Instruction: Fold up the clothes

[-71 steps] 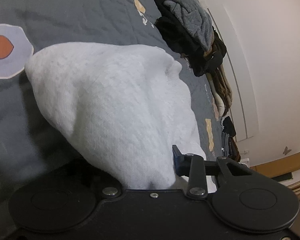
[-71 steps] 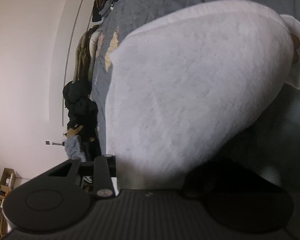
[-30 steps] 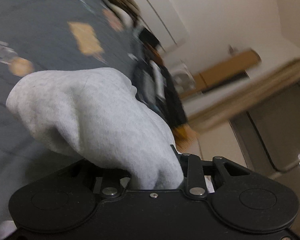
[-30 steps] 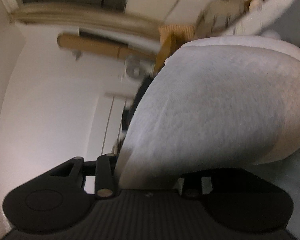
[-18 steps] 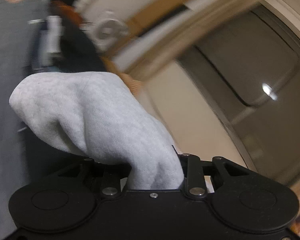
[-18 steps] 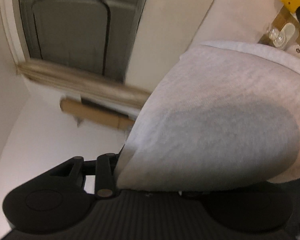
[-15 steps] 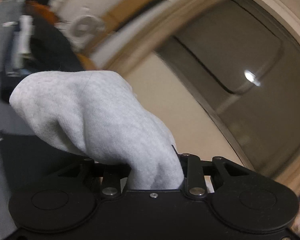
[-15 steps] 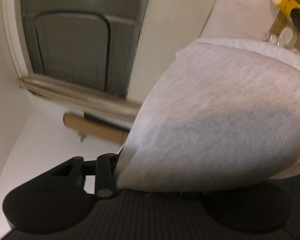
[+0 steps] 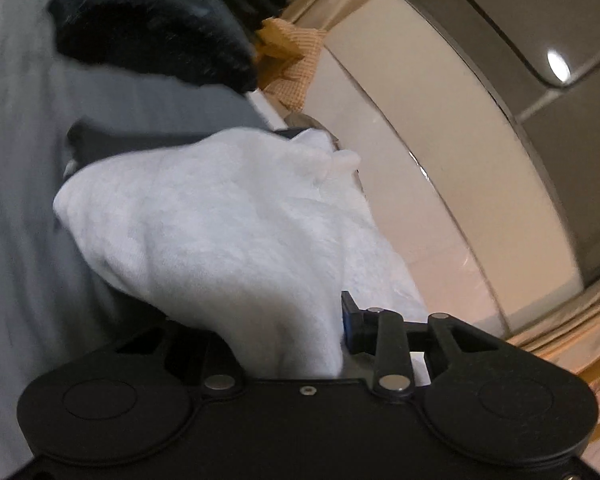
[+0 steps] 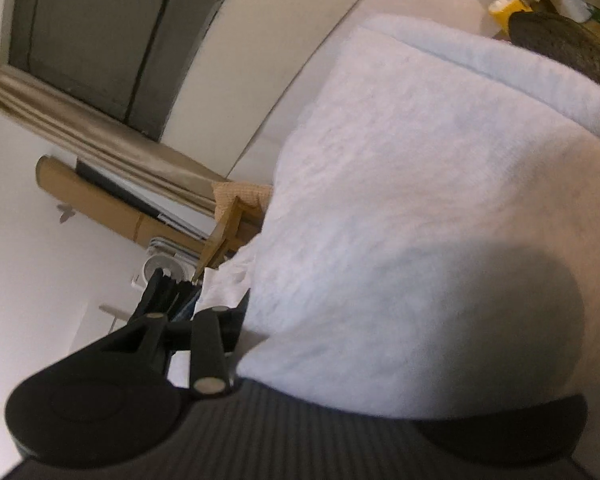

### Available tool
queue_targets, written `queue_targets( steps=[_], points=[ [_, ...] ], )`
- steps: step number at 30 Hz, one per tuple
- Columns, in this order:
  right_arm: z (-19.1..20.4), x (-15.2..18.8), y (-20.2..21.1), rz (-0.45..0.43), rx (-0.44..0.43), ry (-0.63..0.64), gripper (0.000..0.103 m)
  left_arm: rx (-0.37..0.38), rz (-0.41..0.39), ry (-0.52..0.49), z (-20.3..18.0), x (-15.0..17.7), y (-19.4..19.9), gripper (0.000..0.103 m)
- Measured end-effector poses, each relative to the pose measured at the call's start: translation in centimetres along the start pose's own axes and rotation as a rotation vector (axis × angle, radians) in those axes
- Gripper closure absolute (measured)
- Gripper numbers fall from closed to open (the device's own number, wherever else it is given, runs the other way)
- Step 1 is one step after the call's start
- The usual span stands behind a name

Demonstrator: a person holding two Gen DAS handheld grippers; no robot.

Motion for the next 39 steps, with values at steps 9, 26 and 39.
queue_targets(
  steps=[9, 26, 39],
  points=[
    [-0.4, 0.3, 0.4, 0.039, 0.009, -0.02, 0.053, -0.016, 0.022, -0.01, 0.5, -2.1, -1.5, 0.053],
    [-0.2, 0.0, 11.4, 0.279, -0.037, 0.075, 0.031, -0.102, -0.162, 0.007, -1.3, -1.4, 14.0, 0.031],
    [7.9, -14.3, 8.5, 0.383, -0.431, 0.683, 0.019, -0.135, -0.194, -0.419, -17.9, 9.8, 17.7, 0.031]
  ],
)
Point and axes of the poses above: each gripper's, at about its wrist camera, not at the fingertips, and y roughly against the way its jaws point, z to its left, x to its underside, the point moved 8 cm from there along -y, roughly the way its jaws point, and after that the axes turned 11 degrees about -z, right-handed, at the moved point
